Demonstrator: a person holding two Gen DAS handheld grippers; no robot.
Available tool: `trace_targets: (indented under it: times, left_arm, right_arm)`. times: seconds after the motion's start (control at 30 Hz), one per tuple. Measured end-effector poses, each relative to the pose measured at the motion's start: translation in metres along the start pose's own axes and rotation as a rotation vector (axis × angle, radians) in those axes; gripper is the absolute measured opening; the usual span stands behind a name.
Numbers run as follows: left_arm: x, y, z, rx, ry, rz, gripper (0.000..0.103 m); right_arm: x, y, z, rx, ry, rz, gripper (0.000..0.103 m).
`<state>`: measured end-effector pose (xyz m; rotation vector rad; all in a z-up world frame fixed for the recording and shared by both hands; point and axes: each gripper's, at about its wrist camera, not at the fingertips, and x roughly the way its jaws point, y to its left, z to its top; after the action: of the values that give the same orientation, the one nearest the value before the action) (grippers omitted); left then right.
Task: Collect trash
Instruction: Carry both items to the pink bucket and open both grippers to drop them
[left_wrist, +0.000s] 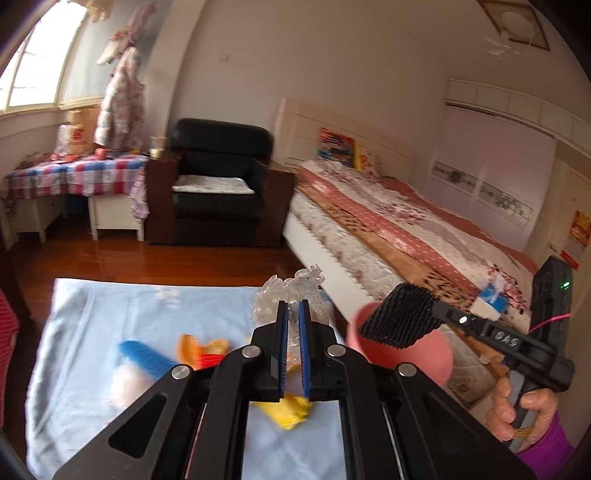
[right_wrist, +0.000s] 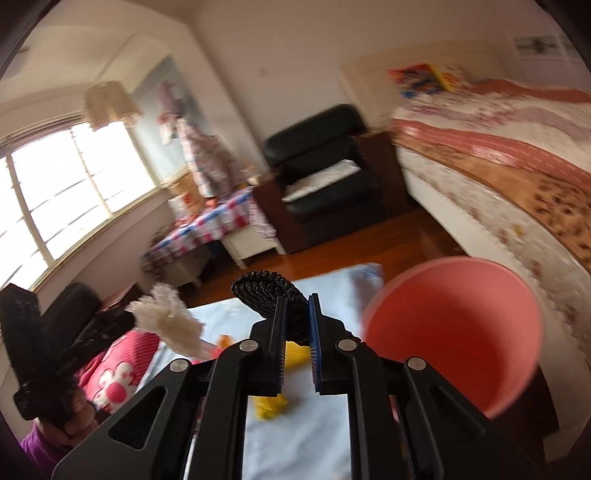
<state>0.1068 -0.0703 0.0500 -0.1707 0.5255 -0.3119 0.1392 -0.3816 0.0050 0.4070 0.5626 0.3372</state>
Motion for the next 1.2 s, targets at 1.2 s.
trace_targets:
  times: [1.2]
  left_arm:
    - [0.209,-0.157,-0.068,0.207,0.342,0.026,0.006]
  right_arm:
    - [0.045,-0.103,-0.044,-0.033,0.194,-0.538,0.012]
